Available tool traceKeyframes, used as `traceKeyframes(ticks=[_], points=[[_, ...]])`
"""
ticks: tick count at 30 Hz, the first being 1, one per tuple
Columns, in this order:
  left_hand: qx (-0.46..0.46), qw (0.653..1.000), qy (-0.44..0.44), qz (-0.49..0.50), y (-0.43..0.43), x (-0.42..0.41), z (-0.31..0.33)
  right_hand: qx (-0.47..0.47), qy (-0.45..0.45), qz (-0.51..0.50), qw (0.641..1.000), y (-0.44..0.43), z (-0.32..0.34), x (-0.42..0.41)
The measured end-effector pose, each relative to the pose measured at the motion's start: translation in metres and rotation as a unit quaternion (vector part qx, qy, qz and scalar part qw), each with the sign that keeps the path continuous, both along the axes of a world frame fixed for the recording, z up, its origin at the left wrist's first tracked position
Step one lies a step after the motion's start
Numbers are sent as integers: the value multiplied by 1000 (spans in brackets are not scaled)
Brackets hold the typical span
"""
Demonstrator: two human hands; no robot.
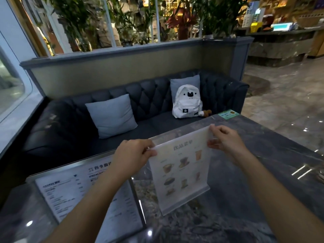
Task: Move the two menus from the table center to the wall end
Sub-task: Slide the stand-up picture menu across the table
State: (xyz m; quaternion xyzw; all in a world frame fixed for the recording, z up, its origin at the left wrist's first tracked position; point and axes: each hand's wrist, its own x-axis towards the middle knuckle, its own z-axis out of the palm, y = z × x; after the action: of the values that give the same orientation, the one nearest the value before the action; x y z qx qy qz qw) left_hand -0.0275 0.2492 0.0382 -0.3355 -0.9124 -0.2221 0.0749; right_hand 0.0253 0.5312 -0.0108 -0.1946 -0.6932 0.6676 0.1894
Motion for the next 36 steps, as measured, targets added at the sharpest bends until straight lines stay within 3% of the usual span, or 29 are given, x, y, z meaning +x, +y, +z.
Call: traceKeyframes(ticks=[7, 14, 19, 24, 36], points=[[3, 1000, 0, -4, 3, 4, -2, -33, -11, -8, 999, 2, -7, -4], [-6, 1000, 3, -16, 2, 3, -3, 141, -14, -53, 989, -1, 0, -3], [5, 1000, 0, -17, -5, 5, -1, 337, -5, -101, 936, -16, 22, -4], [36, 999, -8, 4, -22, 3, 7, 505, 4, -110, 856, -42, 43, -5], [7, 993, 24, 117, -125, -18, 14, 594, 71, 60, 799, -148, 70, -31]])
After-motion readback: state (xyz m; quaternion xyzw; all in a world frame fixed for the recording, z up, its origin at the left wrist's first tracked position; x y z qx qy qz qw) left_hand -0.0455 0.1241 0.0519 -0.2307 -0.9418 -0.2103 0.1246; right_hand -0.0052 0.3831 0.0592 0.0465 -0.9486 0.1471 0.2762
